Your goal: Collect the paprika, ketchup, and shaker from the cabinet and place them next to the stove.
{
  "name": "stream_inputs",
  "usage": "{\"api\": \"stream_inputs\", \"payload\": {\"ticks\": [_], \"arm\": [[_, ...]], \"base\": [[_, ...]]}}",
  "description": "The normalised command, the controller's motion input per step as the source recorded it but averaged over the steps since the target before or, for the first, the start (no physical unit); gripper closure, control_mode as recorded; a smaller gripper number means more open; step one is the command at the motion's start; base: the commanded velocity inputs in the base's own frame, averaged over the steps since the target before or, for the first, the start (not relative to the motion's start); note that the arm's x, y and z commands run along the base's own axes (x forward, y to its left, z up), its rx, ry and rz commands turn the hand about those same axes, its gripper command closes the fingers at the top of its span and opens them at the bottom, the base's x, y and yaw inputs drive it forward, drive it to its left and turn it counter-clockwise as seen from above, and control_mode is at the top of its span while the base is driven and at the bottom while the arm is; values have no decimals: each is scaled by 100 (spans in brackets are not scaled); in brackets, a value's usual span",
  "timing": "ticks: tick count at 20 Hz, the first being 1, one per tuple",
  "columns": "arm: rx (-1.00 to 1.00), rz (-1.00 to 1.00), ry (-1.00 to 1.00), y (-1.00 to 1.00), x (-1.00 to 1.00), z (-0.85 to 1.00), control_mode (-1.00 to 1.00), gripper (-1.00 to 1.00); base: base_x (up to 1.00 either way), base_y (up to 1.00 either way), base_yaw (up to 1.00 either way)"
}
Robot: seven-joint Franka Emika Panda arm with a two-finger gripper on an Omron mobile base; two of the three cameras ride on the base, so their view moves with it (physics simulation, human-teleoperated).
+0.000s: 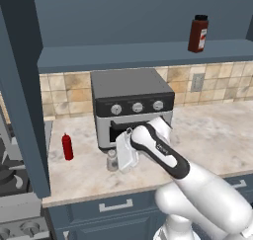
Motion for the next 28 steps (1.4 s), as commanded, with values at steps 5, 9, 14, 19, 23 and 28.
{"api": "stream_inputs", "payload": {"ticks": [5,9,14,19,23,28], "arm": [[-2,1,0,100,-23,-26,-100,100],[-1,-3,1,100,-1,-19,-100,100],[0,-1,2,79,18,-26,-100,100],[0,1,4,41,52,-20,-100,100],[0,6,11,14,58,0,-100,100],[0,9,11,7,48,-2,-100,100]], "base": [[0,0,0],[0,0,0],[0,0,0],[0,0,0],[0,0,0],[0,0,0]]}}
